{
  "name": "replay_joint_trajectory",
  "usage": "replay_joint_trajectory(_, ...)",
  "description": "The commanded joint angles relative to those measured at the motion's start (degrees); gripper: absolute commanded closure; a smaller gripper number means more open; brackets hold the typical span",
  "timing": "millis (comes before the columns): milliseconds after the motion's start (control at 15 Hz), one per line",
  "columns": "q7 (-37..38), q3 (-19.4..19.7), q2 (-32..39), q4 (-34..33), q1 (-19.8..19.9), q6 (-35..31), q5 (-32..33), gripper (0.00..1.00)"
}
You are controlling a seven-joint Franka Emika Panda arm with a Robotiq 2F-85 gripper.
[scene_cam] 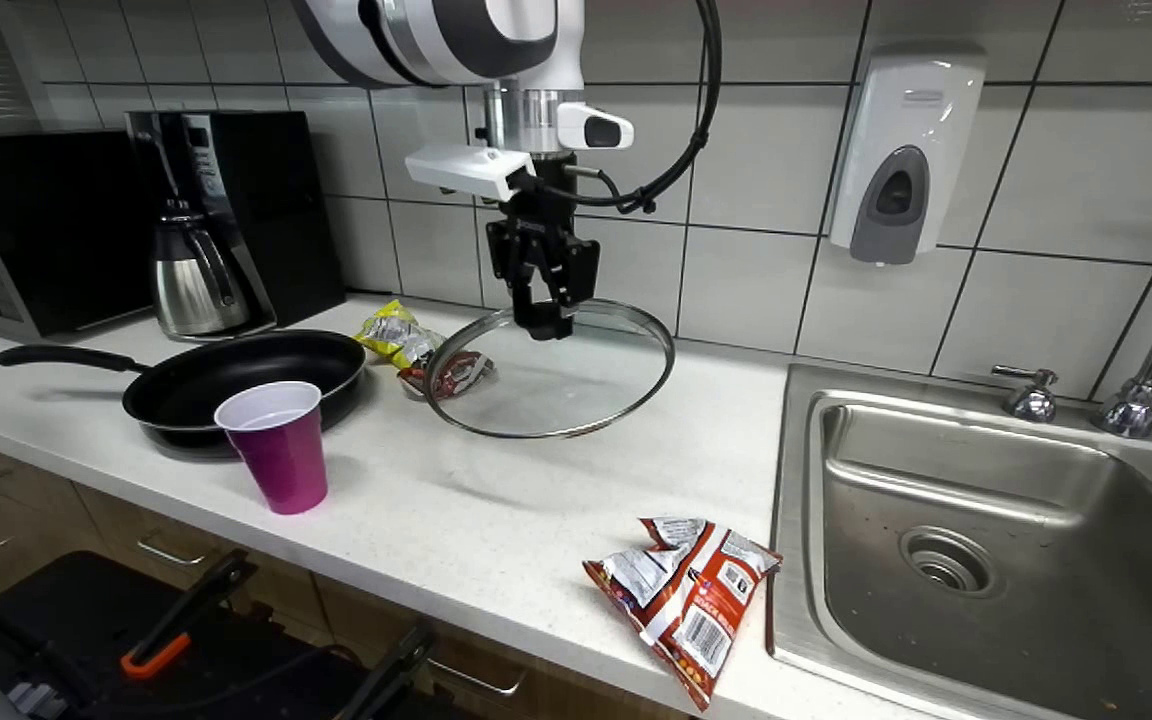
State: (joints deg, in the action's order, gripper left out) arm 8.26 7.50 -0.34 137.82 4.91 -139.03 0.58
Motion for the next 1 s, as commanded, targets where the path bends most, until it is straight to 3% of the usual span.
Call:
replay_joint_trajectory(0,-1.0,-0.3,1.0,-0.8,0.7,-2.3,-1.1,0.61)
replay_joint_trajectory(933,-1.8,-0.5,10.5,-4.5,0.9,-5.4,-4.5,0.61)
